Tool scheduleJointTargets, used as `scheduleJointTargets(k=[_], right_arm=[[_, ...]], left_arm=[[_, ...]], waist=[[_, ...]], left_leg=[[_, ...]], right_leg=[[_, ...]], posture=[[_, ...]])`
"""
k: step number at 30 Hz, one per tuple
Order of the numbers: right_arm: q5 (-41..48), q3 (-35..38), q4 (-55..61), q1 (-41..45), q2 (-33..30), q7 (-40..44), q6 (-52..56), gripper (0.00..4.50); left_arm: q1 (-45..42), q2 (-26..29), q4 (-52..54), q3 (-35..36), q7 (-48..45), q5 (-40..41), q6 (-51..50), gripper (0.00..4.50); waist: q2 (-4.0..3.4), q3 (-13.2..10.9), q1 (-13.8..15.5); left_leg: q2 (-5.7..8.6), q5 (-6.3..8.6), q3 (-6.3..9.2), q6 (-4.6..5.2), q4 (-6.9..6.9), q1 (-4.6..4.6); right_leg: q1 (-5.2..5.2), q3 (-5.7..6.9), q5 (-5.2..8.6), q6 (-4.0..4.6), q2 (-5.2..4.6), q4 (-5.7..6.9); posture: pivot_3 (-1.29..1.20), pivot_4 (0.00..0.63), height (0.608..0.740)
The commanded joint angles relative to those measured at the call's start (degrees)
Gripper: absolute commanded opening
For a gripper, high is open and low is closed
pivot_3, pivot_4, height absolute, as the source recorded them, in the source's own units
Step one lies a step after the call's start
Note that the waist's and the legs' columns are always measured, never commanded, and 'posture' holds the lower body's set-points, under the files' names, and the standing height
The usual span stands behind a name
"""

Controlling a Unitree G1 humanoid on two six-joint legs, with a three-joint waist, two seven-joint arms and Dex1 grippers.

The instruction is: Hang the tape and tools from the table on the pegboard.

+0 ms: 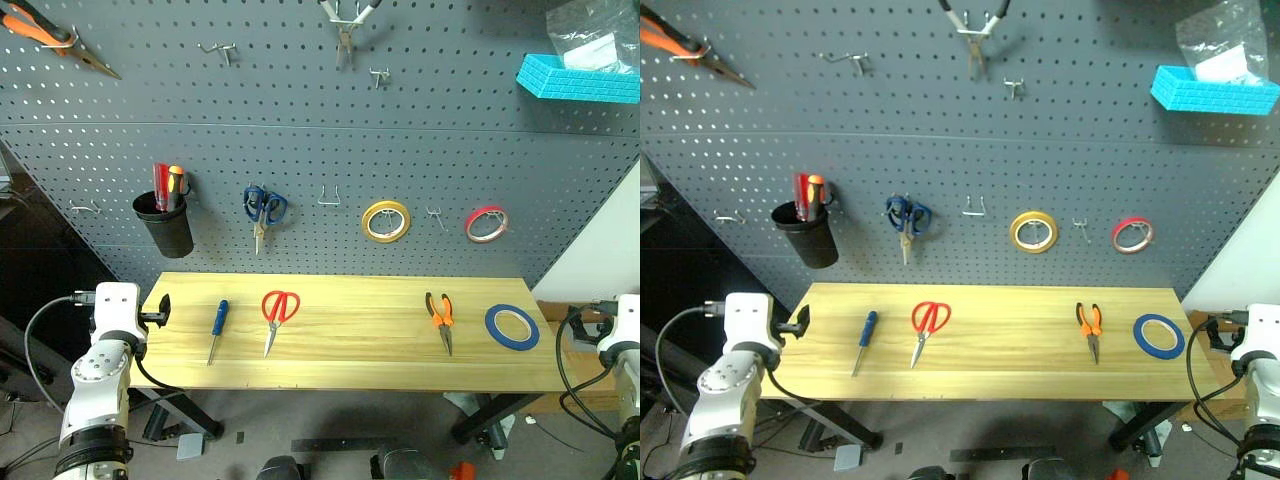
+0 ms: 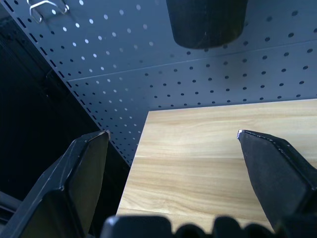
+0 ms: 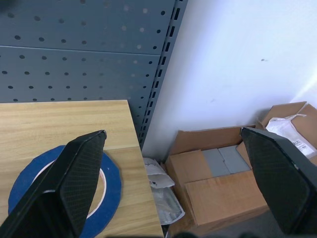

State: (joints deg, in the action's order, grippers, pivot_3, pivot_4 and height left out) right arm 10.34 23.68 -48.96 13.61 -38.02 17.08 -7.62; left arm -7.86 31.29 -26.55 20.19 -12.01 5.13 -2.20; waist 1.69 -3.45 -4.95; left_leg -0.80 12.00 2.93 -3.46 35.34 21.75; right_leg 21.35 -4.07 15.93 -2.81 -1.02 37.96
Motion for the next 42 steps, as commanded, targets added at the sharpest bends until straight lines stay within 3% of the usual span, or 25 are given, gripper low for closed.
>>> scheduleJointTargets(k=[1, 12, 19, 23, 28, 32, 35, 38, 42], right_arm=[[0.57, 0.71, 1.01, 1.6, -1.22, 0.31, -1.56, 4.5], [-0.56, -2.3, 3.64, 2.39, -0.56, 2.81, -1.46, 4.5], [-0.22, -4.35, 8.32, 2.0, 0.2, 4.54, 1.36, 4.5], [0.28, -5.23, 14.59, -0.97, 0.19, 6.23, 4.9, 4.5], [2.1, -7.66, 33.23, -8.85, 0.81, 9.95, 15.65, 4.5], [3.77, -8.04, 41.13, -10.55, 1.1, 10.63, 24.25, 4.5], [3.89, -8.82, 43.35, -9.61, 0.9, 10.8, 29.38, 4.5], [4.08, -10.52, 40.68, -4.83, 0.08, 12.66, 35.15, 4.5], [3.13, -13.95, 36.53, 0.51, -0.88, 16.32, 38.17, 4.5]], left_arm=[[-0.52, 1.19, 1.48, 0.04, -0.16, -0.38, 1.58, 4.46], [1.12, -0.84, 4.54, 2.82, 1.76, 2.61, -0.4, 4.46], [2.34, -4.45, 10.49, 5.29, 4.82, 6.61, -6.34, 4.46], [2.12, -7.12, 15.71, 4.85, 6.08, 8.59, -11.37, 4.46], [3.98, -10.23, 26.24, -1.73, 0.64, 10.72, -15.77, 4.46], [4.24, -9.11, 32.05, -7.22, -4.25, 10.57, -18.05, 4.46], [3.78, -7.07, 35.24, -11.22, -9.36, 10.67, -19.35, 4.46], [0.18, -3.57, 39.17, -21.18, -18.53, 8.89, -20.1, 4.46], [-4.57, -1.97, 40.76, -25.97, -25.55, 10.93, -22.56, 4.46]], waist=[[0.0, 0.0, 0.0], [0.0, 0.01, 0.02], [0.0, 0.04, 0.14], [0.02, -0.02, 0.18], [-0.19, -0.6, 0.32], [-0.33, -2.43, 0.09], [-0.32, -3.88, -0.21], [-0.33, -5.93, -0.22], [-0.37, -8.08, -0.23]], left_leg=[[0.0, 0.0, 0.0, 0.0, 0.0, 0.0], [0.0, 0.0, 0.0, 0.0, 0.0, 0.0], [0.0, 0.0, 0.0, 0.0, 0.01, 0.0], [0.0, 0.0, 0.01, 0.0, 0.02, 0.0], [0.0, 0.0, 0.02, 0.0, 0.02, 0.07], [-0.02, 0.01, -0.01, 0.02, 0.11, -0.02], [-0.03, 0.0, -0.02, 0.03, 0.24, -0.01], [-0.03, 0.01, -0.02, 0.04, 0.33, 0.11], [0.02, 0.12, -0.01, 0.23, 0.5, 0.43]], right_leg=[[0.0, 0.0, 0.0, 0.0, 0.0, 0.0], [0.0, -0.01, -0.01, -0.02, 0.0, 0.01], [-0.01, 0.0, -0.04, -0.06, -0.01, 0.02], [-0.02, 0.0, -0.07, -0.12, -0.01, 0.02], [0.0, -0.01, -0.06, -0.11, -0.01, -0.02], [-0.03, -0.07, 0.1, 0.17, 0.0, 0.08], [-0.02, -0.09, 0.1, 0.17, 0.02, 0.1], [0.03, -0.09, 0.1, 0.17, 0.02, 0.11], [0.12, -0.11, -0.01, 0.0, 0.0, 0.02]], posture=[[-0.03, 0.0, 0.74], [-0.02, 0.0, 0.74], [-0.02, 0.001, 0.74], [-0.04, 0.034, 0.74], [-0.08, 0.092, 0.74], [-0.1, 0.134, 0.74], [-0.12, 0.171, 0.74], [-0.14, 0.21, 0.74], [-0.16, 0.252, 0.74]])
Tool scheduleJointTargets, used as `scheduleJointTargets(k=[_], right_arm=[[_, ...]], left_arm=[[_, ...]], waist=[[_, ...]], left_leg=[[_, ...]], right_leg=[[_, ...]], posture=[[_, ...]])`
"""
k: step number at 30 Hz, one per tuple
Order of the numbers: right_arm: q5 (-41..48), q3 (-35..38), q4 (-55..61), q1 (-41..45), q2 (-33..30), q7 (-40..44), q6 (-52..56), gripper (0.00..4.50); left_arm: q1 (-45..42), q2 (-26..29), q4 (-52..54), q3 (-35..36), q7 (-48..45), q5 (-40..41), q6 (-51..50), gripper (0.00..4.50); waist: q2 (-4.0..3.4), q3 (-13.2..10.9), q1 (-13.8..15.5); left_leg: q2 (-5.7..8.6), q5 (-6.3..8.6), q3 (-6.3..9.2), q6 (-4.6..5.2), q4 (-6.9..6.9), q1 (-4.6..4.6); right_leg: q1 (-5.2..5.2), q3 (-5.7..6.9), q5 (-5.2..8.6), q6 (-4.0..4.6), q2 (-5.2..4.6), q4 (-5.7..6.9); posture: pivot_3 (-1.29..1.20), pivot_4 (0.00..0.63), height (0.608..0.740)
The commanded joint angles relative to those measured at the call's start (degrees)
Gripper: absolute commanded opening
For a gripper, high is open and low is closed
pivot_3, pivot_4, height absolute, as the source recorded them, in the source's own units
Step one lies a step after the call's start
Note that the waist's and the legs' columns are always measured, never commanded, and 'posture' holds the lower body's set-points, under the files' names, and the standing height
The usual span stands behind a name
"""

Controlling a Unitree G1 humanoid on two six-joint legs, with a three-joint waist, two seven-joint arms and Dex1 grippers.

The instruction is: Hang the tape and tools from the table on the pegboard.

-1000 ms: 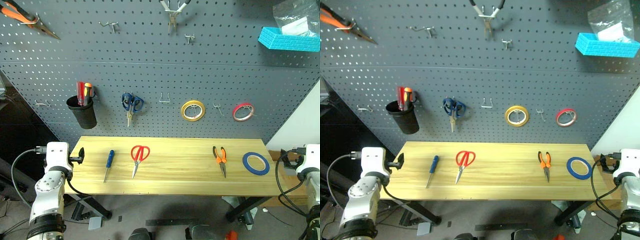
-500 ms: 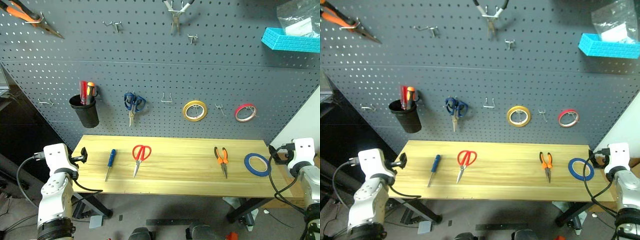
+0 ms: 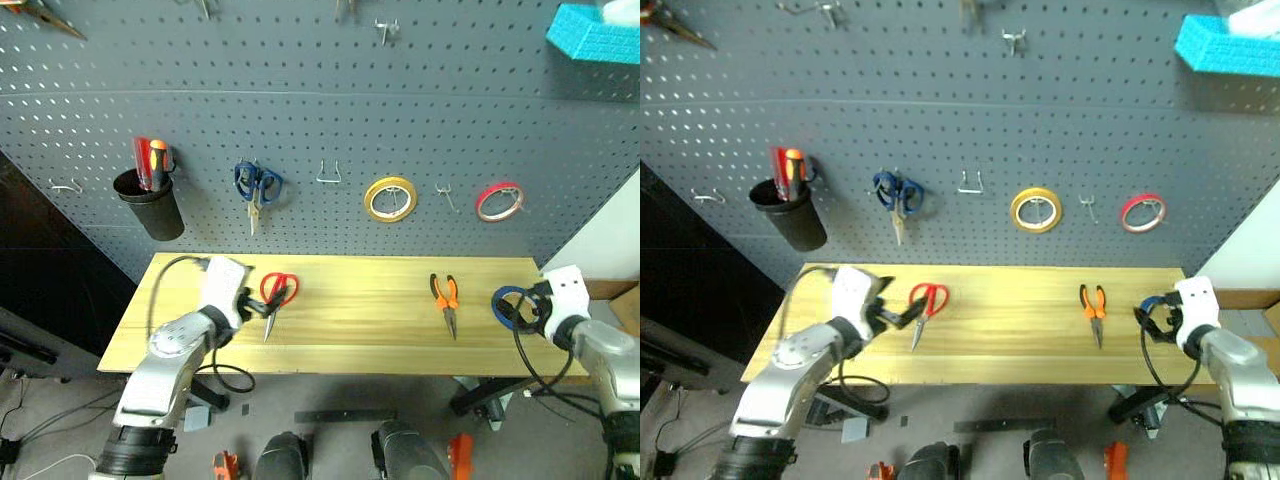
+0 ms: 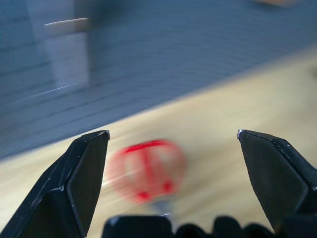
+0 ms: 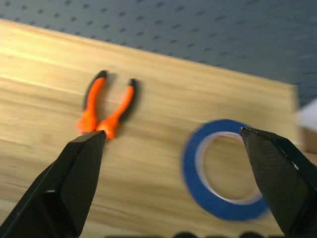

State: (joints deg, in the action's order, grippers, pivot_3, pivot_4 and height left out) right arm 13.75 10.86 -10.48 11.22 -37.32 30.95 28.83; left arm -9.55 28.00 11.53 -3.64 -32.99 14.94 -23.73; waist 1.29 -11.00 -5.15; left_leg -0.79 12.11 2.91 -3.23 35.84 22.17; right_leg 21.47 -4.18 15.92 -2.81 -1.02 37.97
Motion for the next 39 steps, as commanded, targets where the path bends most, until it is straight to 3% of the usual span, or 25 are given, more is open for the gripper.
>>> scheduleJointTargets(k=[1, 4, 9, 16, 26, 33, 39], right_arm=[[-0.64, -1.84, -3.07, 4.28, -1.58, 2.72, 2.03, 4.5], [-2.72, -3.86, -9.21, 9.13, -1.3, 2.46, 2.51, 4.5], [-7.25, -5.98, -25.97, 17.47, -0.8, -0.2, -1.09, 4.5], [-9.72, -5.12, -46.68, 27.08, -0.46, -4.13, -5.81, 4.5], [-13.46, -7.82, -59.06, 31.69, 0.33, -1.83, -8.73, 4.5], [-17.05, -11.19, -60.65, 31.13, 1.42, -0.49, -10.21, 2.34], [-16.07, -9.65, -60.93, 31.19, 1.91, -1.26, -10.26, 0.44]], left_arm=[[-4.03, 1.69, 2.64, -2.85, -5.91, 1.19, -1.28, 4.46], [-8.03, 2.25, 2.25, -5.0, -9.69, 1.76, -2.82, 4.46], [-12.23, 4.05, 2.24, -9.31, -16.65, 0.17, -1.36, 4.46], [-14.44, 3.06, 0.74, -10.75, -18.7, -0.98, 0.33, 4.46], [-13.51, 2.97, 0.88, -11.82, -19.37, -2.39, 1.63, 4.46], [-13.09, 3.85, 0.82, -10.94, -20.19, -2.12, 1.97, 4.5], [-13.61, 4.02, 0.68, -10.34, -20.41, -2.1, 2.0, 4.5]], waist=[[0.02, -0.85, -0.02], [-0.04, -1.97, -0.07], [0.05, -4.05, -0.04], [0.12, -5.82, -0.04], [0.53, -6.52, 0.0], [0.64, -6.46, 0.08], [0.83, -6.34, 0.21]], left_leg=[[0.0, 0.04, 0.0, 0.05, 0.0, 0.1], [-0.01, 0.05, 0.01, 0.09, 0.02, 0.85], [0.04, 0.1, -0.01, 0.17, 0.08, 0.9], [0.05, 0.15, -0.01, 0.21, 0.08, 0.94], [0.06, 0.15, 0.03, 0.2, 0.1, 0.94], [0.06, 0.15, 0.07, 0.19, 0.14, 0.93], [0.06, 0.14, 0.11, 0.18, 0.2, 0.91]], right_leg=[[0.1, 0.01, -0.12, -0.21, 0.0, 0.0], [0.84, 0.02, -0.26, -0.05, 0.01, 0.05], [0.84, 0.02, -0.28, -0.02, -0.04, 0.01], [0.86, 0.03, -0.27, -0.04, -0.08, 0.02], [0.85, 0.07, -0.27, -0.06, -0.1, 0.01], [0.8, 0.09, -0.28, -0.09, -0.1, 0.01], [0.75, 0.11, -0.33, -0.15, -0.12, 0.01]], posture=[[-0.16, 0.264, 0.74], [-0.15, 0.285, 0.74], [-0.13, 0.305, 0.74], [-0.11, 0.32, 0.74], [-0.08, 0.314, 0.74], [-0.07, 0.295, 0.74], [-0.07, 0.262, 0.74]])
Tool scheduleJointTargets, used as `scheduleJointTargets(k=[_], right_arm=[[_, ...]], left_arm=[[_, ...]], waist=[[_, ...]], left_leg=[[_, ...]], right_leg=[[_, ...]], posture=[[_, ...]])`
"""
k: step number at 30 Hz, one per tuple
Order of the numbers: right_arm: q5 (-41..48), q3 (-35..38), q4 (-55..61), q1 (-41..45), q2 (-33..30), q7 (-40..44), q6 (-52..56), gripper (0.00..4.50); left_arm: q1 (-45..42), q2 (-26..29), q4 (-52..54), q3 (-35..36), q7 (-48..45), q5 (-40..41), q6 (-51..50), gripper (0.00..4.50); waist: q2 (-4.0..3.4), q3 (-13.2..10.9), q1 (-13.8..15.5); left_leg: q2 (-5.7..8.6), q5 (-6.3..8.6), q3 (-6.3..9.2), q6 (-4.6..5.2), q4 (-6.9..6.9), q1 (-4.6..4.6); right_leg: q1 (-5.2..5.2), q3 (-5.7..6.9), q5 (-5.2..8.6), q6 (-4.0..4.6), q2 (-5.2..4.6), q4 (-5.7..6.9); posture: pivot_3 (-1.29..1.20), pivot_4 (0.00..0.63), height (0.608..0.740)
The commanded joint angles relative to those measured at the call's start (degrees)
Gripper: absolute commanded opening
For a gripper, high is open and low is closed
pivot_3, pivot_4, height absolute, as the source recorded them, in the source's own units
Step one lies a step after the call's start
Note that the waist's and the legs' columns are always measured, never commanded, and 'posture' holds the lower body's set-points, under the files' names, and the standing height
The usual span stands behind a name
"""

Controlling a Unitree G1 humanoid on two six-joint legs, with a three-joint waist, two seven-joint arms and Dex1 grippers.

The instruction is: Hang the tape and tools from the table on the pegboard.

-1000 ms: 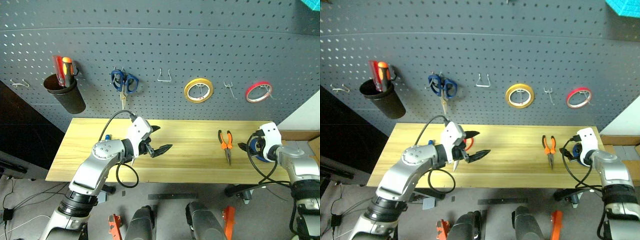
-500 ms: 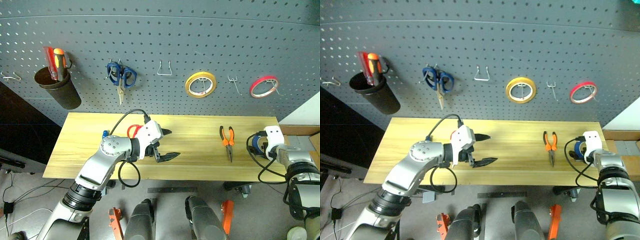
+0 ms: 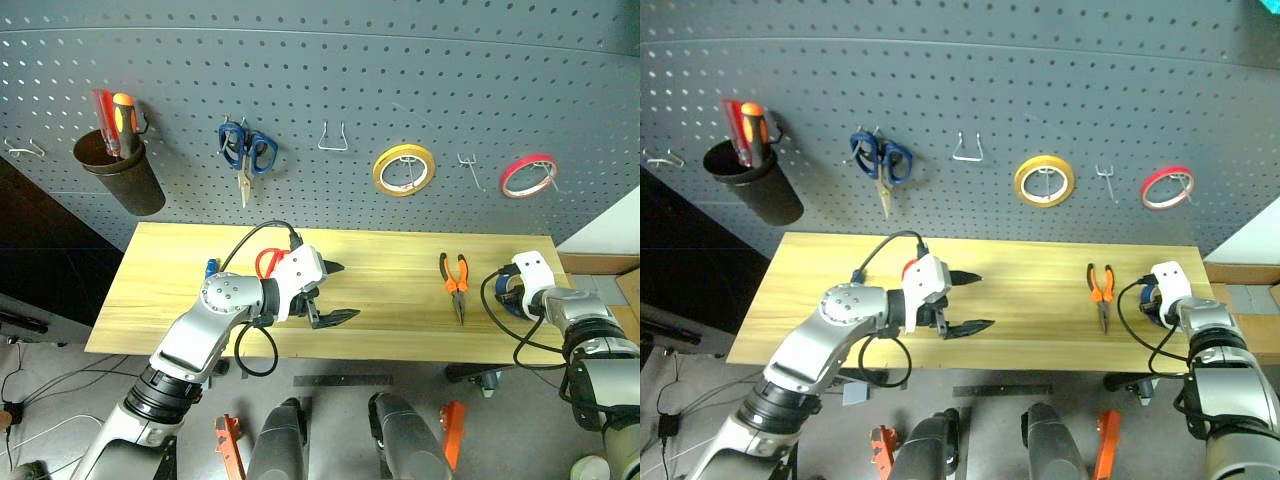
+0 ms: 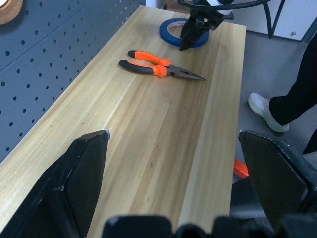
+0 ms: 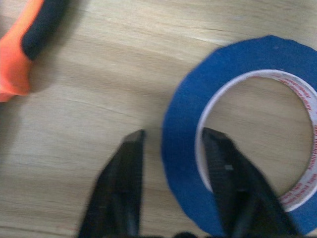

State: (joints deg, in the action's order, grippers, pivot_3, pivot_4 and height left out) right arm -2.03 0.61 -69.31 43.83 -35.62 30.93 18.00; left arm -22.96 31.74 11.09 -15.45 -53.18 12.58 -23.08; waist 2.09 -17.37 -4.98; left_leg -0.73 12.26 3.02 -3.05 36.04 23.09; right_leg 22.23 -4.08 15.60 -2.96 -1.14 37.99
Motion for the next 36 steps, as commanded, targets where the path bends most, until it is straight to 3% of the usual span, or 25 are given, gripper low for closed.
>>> scheduleJointTargets(k=[1, 6, 10, 13, 16, 22, 28, 36], right_arm=[[0.04, 1.1, -1.91, -1.29, 0.2, -1.58, 0.22, 0.41], [2.14, 2.85, 5.79, -2.3, -1.68, 1.75, 0.31, 0.41], [8.97, 8.99, 35.5, -13.54, -4.83, 4.92, 13.14, 0.41], [11.96, 13.09, 57.3, -22.73, -5.92, 3.6, 21.69, 0.41], [15.77, 17.26, 82.48, -31.07, -4.19, 0.29, 32.7, 0.41], [18.83, 12.52, 114.22, -40.23, 0.72, -5.94, 43.99, 0.41], [20.72, 11.38, 120.78, -30.63, 4.69, -10.41, 47.97, 0.41], [13.6, 2.44, 108.45, -21.85, 4.0, -14.13, 35.57, 0.41]], left_arm=[[-0.29, 0.15, 0.91, 1.46, -0.13, 0.18, 1.52, 4.5], [-0.95, -0.7, -0.71, 2.24, 0.58, 0.29, 2.64, 4.5], [-1.72, -1.38, -1.52, 3.78, 0.01, 2.29, 1.92, 4.5], [-2.3, -1.97, -1.46, 4.35, -0.52, 3.37, 2.0, 4.5], [-2.56, -2.31, -0.78, 4.79, -1.48, 4.59, 1.99, 4.5], [-2.95, -2.65, -0.93, 4.66, -2.17, 4.5, 2.59, 4.5], [-4.02, -3.9, -2.01, 6.1, -1.58, 4.78, 4.46, 4.5], [-6.53, -6.73, -3.19, 7.89, 1.18, 5.04, 5.11, 4.5]], waist=[[0.05, 0.04, 0.08], [0.04, 0.11, 0.05], [-0.36, 0.33, 0.08], [-0.85, 0.69, 0.07], [-0.91, 0.73, -0.16], [-0.91, 0.78, -1.6], [-0.79, 0.86, -3.02], [-0.7, 0.93, -3.15]], left_leg=[[0.0, 0.0, 0.01, 0.0, 0.0, 0.0], [0.01, -0.01, 0.01, -0.02, 0.02, 0.01], [0.01, -0.01, 0.08, -0.03, 0.02, 0.29], [0.01, -0.06, 0.09, -0.08, 0.17, 1.2], [0.08, -0.05, 0.08, -0.08, 0.33, 1.35], [0.03, -0.05, 0.15, -0.08, 0.8, 1.31], [0.08, -0.11, 0.02, 0.0, 1.07, 1.31], [0.08, -0.13, 0.06, 0.06, 0.93, 1.33]], right_leg=[[0.0, 0.01, 0.0, -0.01, 0.0, 0.0], [0.01, 0.02, -0.03, -0.03, -0.02, 0.02], [0.28, 0.1, -0.03, -0.04, -0.05, 0.07], [1.2, 0.11, -0.08, -0.1, -0.19, 0.32], [1.4, 0.09, 0.0, -0.23, -0.15, 0.59], [1.38, 0.05, 0.17, -0.5, 0.03, 0.97], [1.28, -0.1, 0.02, -0.7, -0.02, 0.95], [1.31, -0.04, -0.18, -0.41, -0.01, 0.92]], posture=[[-0.07, 0.256, 0.74], [-0.11, 0.216, 0.74], [-0.14, 0.203, 0.74], [-0.17, 0.2, 0.74], [-0.2, 0.204, 0.74], [-0.24, 0.216, 0.74], [-0.26, 0.221, 0.74], [-0.24, 0.217, 0.74]])
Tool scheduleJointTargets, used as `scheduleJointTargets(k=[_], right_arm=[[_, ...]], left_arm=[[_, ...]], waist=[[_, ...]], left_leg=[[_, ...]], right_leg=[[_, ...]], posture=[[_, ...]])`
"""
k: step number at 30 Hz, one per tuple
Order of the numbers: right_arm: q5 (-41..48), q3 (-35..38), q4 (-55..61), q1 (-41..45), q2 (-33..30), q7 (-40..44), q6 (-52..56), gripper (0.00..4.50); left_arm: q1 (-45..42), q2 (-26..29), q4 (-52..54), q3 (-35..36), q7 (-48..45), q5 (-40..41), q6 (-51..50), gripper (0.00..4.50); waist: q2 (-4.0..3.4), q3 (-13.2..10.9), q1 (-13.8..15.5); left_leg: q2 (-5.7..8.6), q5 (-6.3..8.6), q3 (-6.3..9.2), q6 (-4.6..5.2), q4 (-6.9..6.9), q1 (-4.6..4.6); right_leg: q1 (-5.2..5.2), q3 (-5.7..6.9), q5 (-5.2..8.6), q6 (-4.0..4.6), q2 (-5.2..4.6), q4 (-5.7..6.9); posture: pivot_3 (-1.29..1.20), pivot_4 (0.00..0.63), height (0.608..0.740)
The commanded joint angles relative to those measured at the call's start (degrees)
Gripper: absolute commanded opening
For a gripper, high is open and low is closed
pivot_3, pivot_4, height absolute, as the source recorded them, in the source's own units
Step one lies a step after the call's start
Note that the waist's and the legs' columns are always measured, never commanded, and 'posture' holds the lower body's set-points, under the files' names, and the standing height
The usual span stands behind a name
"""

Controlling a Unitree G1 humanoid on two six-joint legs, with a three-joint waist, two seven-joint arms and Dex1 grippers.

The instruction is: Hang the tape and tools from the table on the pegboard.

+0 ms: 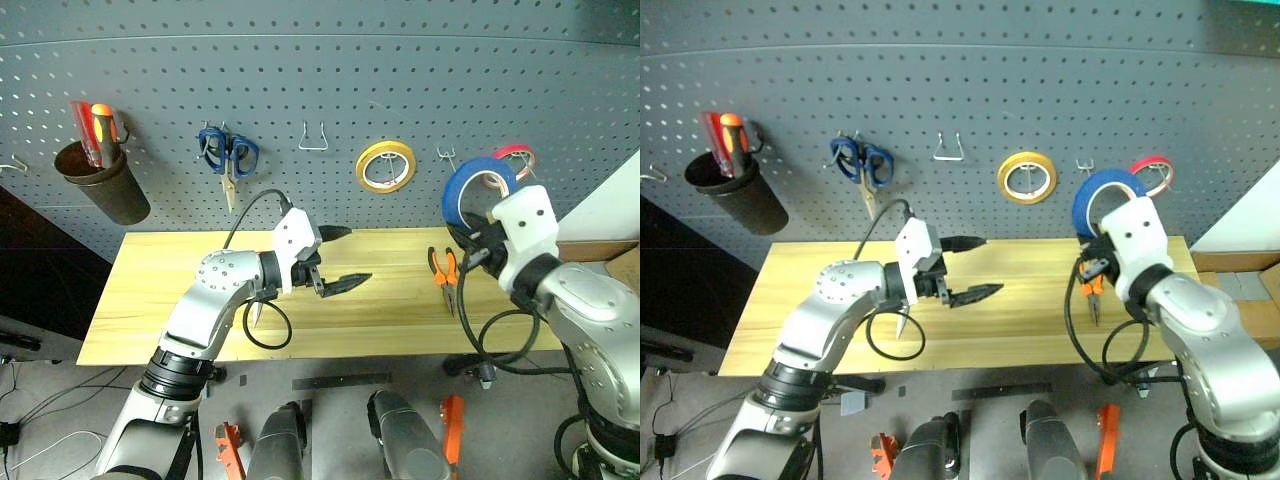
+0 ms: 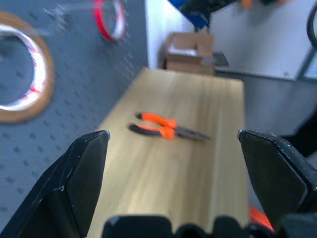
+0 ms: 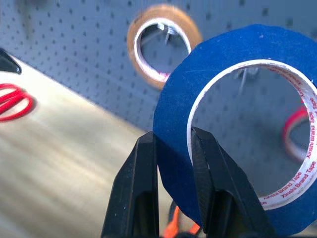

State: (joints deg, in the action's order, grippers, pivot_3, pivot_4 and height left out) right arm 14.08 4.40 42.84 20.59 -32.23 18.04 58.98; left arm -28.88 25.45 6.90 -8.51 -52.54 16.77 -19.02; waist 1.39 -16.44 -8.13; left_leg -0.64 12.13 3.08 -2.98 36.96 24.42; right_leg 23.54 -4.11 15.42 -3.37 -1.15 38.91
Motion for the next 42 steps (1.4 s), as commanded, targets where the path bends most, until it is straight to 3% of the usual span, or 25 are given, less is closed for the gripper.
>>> scheduleJointTargets(k=[1, 10, 17, 22, 29, 35, 42], right_arm=[[-3.3, -2.15, -5.81, 1.78, 0.73, -1.24, -7.52, 0.41], [-10.54, -6.96, -32.82, 9.33, 2.36, 0.33, -30.36, 0.41], [-12.68, -7.37, -39.75, 8.08, 5.56, -0.24, -36.51, 0.41], [-12.69, -6.04, -34.04, 1.71, 7.87, -2.2, -31.1, 2.08], [-9.79, -3.69, -23.77, -6.86, 14.33, -6.36, -12.32, 4.44], [-10.65, 0.25, -35.67, 1.02, 19.5, -12.95, -3.58, 4.48], [-10.1, 5.18, -59.19, 11.94, 19.69, -15.46, -9.46, 4.48]], left_arm=[[-0.63, -0.49, 1.06, 0.87, 0.58, 0.8, 1.0, 4.5], [-1.78, -1.43, 0.35, 0.31, 1.3, 0.13, 1.27, 4.5], [-1.42, -1.16, 0.18, 0.52, 1.81, -0.2, 1.74, 4.5], [-1.14, -0.36, -0.93, 0.86, 1.79, -0.79, 2.88, 4.5], [-0.57, 7.72, -10.23, -1.51, -4.2, -7.1, 9.72, 4.5], [-1.22, 8.85, -13.58, -2.86, -7.35, -9.16, 12.55, 4.5], [-0.73, 7.31, -12.23, -3.99, -7.73, -10.1, 12.66, 4.5]], waist=[[0.0, 0.0, 0.01], [0.0, 0.0, -0.03], [0.0, 0.0, 0.05], [0.02, 0.06, 0.31], [-0.02, 0.1, -0.14], [0.02, 0.11, 0.01], [0.03, 0.12, 0.0]], left_leg=[[0.01, 0.0, -0.01, 0.01, -0.01, 0.02], [0.04, 0.0, -0.01, 0.01, 0.05, 0.08], [0.01, 0.0, 0.02, 0.01, 0.01, 0.08], [0.0, 0.0, 0.1, 0.0, 0.04, 0.08], [-0.05, 0.0, 0.04, 0.0, 0.01, -0.01], [-0.01, -0.01, 0.01, 0.0, 0.06, -0.01], [-0.01, 0.0, 0.02, 0.01, -0.02, 0.01]], right_leg=[[0.01, 0.0, 0.0, 0.01, -0.01, -0.02], [0.07, 0.01, -0.02, 0.02, -0.05, 0.03], [0.08, 0.03, -0.03, 0.04, -0.06, 0.03], [0.06, 0.07, -0.03, 0.04, -0.06, 0.07], [0.07, 0.02, -0.03, 0.05, 0.0, 0.15], [0.05, 0.0, -0.07, 0.11, -0.04, 0.12], [0.07, 0.04, -0.08, 0.13, -0.04, 0.09]], posture=[[-0.23, 0.217, 0.74], [-0.21, 0.216, 0.74], [-0.2, 0.216, 0.74], [-0.19, 0.219, 0.74], [-0.21, 0.228, 0.74], [-0.2, 0.229, 0.74], [-0.18, 0.219, 0.74]])
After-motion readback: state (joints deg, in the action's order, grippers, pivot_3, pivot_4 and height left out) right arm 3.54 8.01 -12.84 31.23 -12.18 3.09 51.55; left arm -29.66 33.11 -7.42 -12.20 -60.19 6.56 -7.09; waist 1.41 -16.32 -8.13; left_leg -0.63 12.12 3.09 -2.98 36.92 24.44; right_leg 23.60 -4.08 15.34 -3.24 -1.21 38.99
